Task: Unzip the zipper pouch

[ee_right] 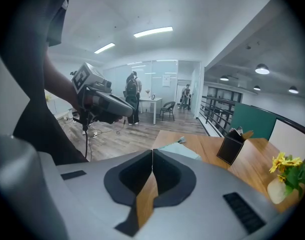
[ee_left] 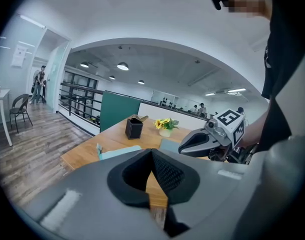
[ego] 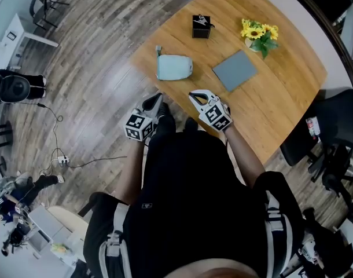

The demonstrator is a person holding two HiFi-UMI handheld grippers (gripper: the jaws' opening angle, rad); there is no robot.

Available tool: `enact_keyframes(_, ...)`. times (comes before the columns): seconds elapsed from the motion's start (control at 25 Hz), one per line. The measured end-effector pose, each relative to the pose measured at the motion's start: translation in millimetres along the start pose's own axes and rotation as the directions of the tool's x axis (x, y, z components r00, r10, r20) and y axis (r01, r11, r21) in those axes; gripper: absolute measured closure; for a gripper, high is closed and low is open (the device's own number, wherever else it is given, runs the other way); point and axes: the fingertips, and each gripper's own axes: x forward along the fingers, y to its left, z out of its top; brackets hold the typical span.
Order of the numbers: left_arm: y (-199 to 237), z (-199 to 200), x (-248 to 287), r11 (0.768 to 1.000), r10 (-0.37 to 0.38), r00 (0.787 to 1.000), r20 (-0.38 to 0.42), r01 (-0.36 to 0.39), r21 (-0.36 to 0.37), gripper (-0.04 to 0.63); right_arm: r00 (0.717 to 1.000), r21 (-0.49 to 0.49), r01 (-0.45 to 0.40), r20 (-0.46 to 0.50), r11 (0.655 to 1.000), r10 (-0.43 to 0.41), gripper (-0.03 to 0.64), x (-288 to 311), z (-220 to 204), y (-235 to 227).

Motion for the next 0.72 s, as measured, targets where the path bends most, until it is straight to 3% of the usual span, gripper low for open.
enact_keyframes(0.32, 2.5, -0.8, -2.2, 1.000, 0.022, 1.000, 0.011, -0.022, -0.010, 0.594, 1.000, -0.011, -0.010, 0.005, 1.000, 0.010, 0.580, 3.5, 3.8, -0.1)
enact_keyframes(0.72, 2.0, -0.9, -2.9, 0.999, 0.036, 0.999, 0.016, -0.035, -0.025, 0.515, 1.000, -0.011, -0.024, 0.008, 1.000, 0.024, 0.506, 4.1, 4.6, 4.7)
